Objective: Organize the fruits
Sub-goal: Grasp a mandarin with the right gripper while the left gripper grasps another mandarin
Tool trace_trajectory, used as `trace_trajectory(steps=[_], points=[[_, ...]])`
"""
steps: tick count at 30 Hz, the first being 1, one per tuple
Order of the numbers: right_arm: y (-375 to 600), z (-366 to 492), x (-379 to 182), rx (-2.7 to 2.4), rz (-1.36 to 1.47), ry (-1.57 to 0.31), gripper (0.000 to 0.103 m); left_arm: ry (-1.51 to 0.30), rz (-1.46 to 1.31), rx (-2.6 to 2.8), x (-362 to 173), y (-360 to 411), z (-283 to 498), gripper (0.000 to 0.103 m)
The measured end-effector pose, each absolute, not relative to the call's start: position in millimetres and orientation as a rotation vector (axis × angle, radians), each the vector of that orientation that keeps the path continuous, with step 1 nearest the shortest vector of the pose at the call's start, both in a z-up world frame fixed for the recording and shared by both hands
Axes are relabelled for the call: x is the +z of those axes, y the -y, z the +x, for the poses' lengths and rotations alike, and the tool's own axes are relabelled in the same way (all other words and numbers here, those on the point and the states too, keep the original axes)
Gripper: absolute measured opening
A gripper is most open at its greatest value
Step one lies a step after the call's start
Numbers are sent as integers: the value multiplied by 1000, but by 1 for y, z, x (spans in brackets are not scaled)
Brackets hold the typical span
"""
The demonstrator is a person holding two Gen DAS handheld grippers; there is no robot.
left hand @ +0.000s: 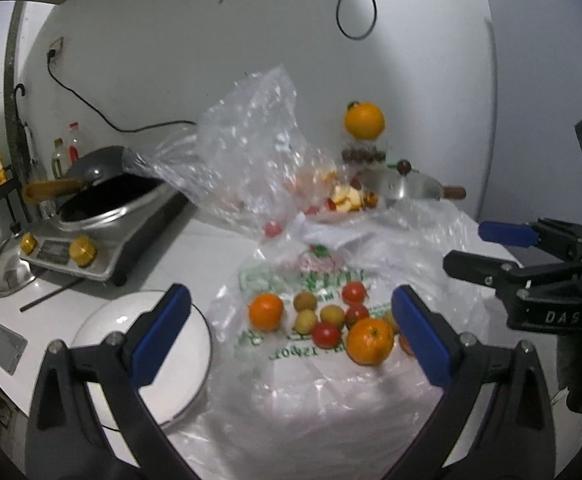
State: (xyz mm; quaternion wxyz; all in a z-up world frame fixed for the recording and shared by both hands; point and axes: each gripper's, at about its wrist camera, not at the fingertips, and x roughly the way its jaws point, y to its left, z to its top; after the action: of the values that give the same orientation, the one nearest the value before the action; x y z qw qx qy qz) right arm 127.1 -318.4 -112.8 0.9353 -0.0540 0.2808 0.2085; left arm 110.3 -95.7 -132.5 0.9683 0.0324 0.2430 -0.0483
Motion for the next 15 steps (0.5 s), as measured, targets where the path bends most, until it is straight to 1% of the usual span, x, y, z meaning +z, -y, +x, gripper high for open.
trace_trajectory(steps=[2, 4, 8, 9, 11, 12, 15], points=[[318, 129, -120, 443, -116, -595, 73, -510, 75, -102, -139, 101, 114, 101], [316, 130, -127, 467, -126, -614, 69, -526, 85, -106, -143, 105, 116, 101], [314, 134, -141, 504, -135, -655, 68, -559, 108, -113, -154, 114, 120, 100], [313, 135, -145, 515, -136, -667, 68, -570, 113, -116, -157, 117, 121, 99], [312, 137, -152, 532, -140, -695, 65, -593, 120, -124, -163, 121, 124, 93], [312, 139, -156, 538, -142, -708, 63, -603, 121, -126, -165, 124, 126, 93], [315, 143, -165, 557, -141, -739, 62, -625, 123, -123, -172, 127, 129, 93]])
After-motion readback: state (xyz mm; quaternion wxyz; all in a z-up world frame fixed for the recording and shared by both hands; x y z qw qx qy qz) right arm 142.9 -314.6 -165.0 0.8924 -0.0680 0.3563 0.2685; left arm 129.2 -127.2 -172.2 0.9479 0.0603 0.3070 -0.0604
